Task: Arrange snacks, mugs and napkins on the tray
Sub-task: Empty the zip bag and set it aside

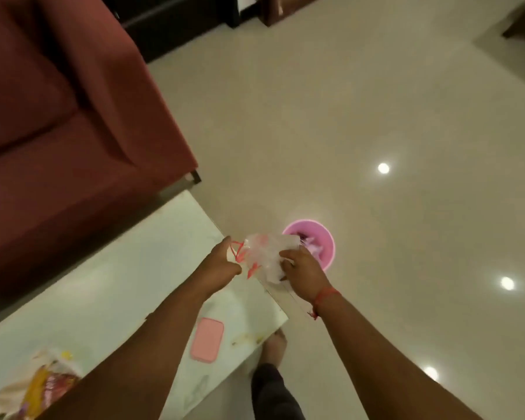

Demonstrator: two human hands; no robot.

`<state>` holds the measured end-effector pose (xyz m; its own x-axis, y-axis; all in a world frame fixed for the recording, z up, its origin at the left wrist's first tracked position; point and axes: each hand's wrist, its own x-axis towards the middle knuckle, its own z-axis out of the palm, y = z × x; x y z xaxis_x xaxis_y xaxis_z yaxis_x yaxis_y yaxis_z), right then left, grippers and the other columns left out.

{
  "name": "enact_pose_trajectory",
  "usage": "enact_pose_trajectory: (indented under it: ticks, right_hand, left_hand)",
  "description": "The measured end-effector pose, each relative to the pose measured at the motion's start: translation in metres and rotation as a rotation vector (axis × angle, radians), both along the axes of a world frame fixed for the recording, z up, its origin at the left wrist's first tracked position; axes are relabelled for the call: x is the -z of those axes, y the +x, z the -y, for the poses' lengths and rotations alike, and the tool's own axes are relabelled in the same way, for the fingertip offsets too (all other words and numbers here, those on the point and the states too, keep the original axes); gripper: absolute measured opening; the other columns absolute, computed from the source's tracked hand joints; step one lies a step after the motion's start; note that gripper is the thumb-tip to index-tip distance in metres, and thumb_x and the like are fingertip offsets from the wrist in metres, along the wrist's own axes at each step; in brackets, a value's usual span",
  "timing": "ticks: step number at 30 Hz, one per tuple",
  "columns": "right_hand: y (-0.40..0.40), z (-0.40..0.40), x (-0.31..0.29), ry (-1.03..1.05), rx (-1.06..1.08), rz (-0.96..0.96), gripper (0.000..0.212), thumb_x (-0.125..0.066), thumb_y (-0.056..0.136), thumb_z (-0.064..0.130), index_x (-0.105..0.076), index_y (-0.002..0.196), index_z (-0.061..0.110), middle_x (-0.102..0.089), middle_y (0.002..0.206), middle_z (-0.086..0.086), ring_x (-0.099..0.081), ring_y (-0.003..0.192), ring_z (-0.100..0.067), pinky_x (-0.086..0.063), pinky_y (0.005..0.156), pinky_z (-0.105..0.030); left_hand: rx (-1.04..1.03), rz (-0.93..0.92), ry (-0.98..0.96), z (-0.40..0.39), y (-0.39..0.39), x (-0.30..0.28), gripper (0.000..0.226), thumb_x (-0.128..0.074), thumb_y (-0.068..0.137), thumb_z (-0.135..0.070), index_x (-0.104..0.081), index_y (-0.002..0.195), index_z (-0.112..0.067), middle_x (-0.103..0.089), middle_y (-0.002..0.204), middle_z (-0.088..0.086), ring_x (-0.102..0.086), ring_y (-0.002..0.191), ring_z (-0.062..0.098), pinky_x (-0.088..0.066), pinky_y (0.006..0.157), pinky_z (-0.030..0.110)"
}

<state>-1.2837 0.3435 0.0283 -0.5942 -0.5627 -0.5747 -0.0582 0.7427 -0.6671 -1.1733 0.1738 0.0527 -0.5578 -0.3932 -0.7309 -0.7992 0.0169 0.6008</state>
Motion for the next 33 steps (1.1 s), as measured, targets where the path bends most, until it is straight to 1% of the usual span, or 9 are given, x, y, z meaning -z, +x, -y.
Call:
enact_pose_trajectory:
  ticks: [2,5,7,9,13,16,19,24,33]
  right_hand:
    - [-0.012,-0.009,0.044,0.066,0.01,-0.042,0.025,-0.047,0.101,0.014,-0.066,0.113,0.002,-0.048,0.135,-0.02,-0.057,0.11,-0.035,-0.047,0.101,-0.042]
    - [-0.031,-0.02,0.119,0.198,0.03,-0.122,0.037,-0.047,0.101,0.019,-0.049,0.134,0.003,-0.028,0.15,-0.021,-0.048,0.126,-0.038,-0.044,0.105,-0.044]
    - [-0.045,-0.022,0.158,0.296,0.064,-0.158,0.041,-0.049,0.099,0.015,-0.044,0.137,0.002,-0.033,0.146,-0.021,-0.051,0.122,-0.037,-0.049,0.095,-0.04]
    - [-0.06,-0.023,0.199,0.411,-0.002,-0.186,0.045,-0.051,0.095,0.008,-0.041,0.138,0.002,-0.035,0.146,-0.019,-0.052,0.123,-0.034,-0.049,0.094,-0.038]
    - [-0.083,-0.021,0.264,0.58,-0.173,-0.194,0.05,-0.057,0.092,0.002,-0.041,0.14,0.002,-0.012,0.155,-0.021,-0.052,0.122,-0.037,-0.048,0.104,-0.043]
    - [-0.089,-0.016,0.294,0.647,-0.41,-0.14,0.063,-0.054,0.096,0.008,-0.028,0.152,0.018,-0.006,0.158,-0.024,-0.024,0.142,-0.05,-0.037,0.112,-0.055]
    - [-0.084,-0.012,0.294,0.648,-0.464,-0.129,0.066,-0.048,0.098,0.012,-0.021,0.154,0.031,0.002,0.161,-0.024,-0.016,0.144,-0.054,-0.025,0.115,-0.062]
    - [-0.053,-0.007,0.247,0.603,-0.441,-0.228,0.062,-0.041,0.096,0.006,-0.026,0.152,0.029,-0.003,0.162,-0.02,-0.016,0.146,-0.048,-0.031,0.112,-0.064]
    - [0.097,0.093,0.122,0.379,-0.584,-0.523,0.04,-0.044,0.099,0.02,-0.045,0.138,0.013,-0.036,0.145,-0.015,-0.046,0.124,-0.04,-0.043,0.102,-0.049]
  left_hand:
    - [0.092,-0.015,0.009,-0.026,-0.036,0.033,0.067,-0.057,0.09,-0.006,-0.033,0.149,-0.027,-0.047,0.138,-0.003,-0.051,0.102,0.005,-0.041,0.07,0.009]
    - [0.305,-0.006,-0.004,-0.061,-0.077,0.093,0.063,-0.049,0.089,-0.004,-0.036,0.147,-0.028,-0.055,0.135,0.005,-0.055,0.101,0.016,-0.047,0.073,0.025]
    - [0.348,0.001,-0.013,-0.076,-0.086,0.122,0.059,-0.049,0.09,-0.005,-0.039,0.145,-0.024,-0.053,0.137,0.009,-0.051,0.101,0.013,-0.043,0.068,0.019]
    - [0.331,0.003,-0.031,-0.087,-0.085,0.146,0.055,-0.05,0.093,-0.009,-0.038,0.146,-0.021,-0.049,0.143,0.006,-0.042,0.104,0.006,-0.036,0.077,0.018]
    - [0.202,-0.044,-0.021,-0.096,-0.065,0.176,0.05,-0.05,0.097,-0.011,-0.042,0.144,-0.022,-0.046,0.148,-0.001,-0.043,0.132,0.011,-0.031,0.098,0.021]
    - [0.117,-0.069,-0.079,-0.096,-0.045,0.19,0.047,-0.048,0.097,-0.011,-0.046,0.142,-0.024,-0.049,0.145,-0.004,-0.043,0.134,0.011,-0.035,0.103,0.025]
    - [0.105,-0.075,-0.158,-0.091,-0.024,0.192,0.044,-0.048,0.098,-0.011,-0.048,0.14,-0.024,-0.051,0.143,-0.005,-0.046,0.132,0.012,-0.04,0.105,0.028]
    - [0.122,-0.065,-0.24,-0.066,0.027,0.171,0.045,-0.052,0.097,-0.008,-0.046,0.141,-0.017,-0.048,0.148,0.0,-0.045,0.135,0.017,-0.038,0.109,0.03]
    - [-0.048,-0.025,-0.384,0.018,0.2,0.093,0.052,-0.053,0.093,-0.005,-0.043,0.143,-0.01,-0.044,0.149,0.007,-0.042,0.136,0.024,-0.031,0.113,0.033]
